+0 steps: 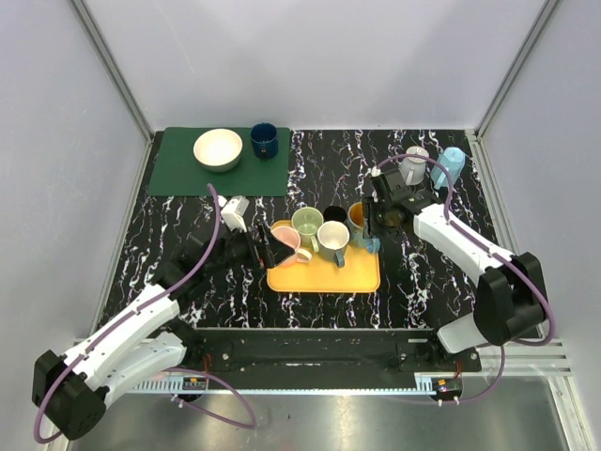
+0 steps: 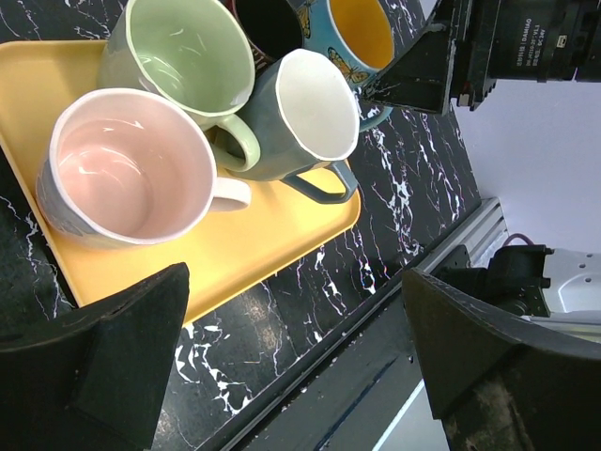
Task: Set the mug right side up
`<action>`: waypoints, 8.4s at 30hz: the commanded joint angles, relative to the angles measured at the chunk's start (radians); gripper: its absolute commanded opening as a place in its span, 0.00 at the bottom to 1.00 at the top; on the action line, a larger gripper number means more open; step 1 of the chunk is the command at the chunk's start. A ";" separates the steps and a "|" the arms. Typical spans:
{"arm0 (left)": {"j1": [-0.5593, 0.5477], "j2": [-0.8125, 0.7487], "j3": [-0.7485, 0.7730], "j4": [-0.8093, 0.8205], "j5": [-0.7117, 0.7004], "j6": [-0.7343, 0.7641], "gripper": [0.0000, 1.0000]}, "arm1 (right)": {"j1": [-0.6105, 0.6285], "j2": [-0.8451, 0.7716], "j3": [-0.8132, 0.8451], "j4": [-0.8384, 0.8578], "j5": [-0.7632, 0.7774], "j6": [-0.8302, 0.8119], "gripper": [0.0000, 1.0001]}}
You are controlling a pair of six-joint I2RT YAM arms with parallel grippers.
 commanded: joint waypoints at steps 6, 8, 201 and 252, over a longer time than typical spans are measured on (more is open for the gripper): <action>0.003 -0.028 -0.005 0.019 0.003 0.026 0.97 | 0.015 0.090 0.088 0.021 0.082 -0.068 0.49; 0.003 -0.026 -0.009 0.022 0.002 0.026 0.97 | 0.016 0.090 0.085 0.027 0.083 -0.070 0.43; 0.114 1.425 1.452 -0.082 -0.427 0.588 0.00 | 0.042 -0.607 0.086 -0.049 0.290 0.236 0.99; 0.028 0.124 0.354 0.002 -0.470 0.208 0.99 | 0.209 -0.213 -0.041 0.113 0.023 0.039 0.96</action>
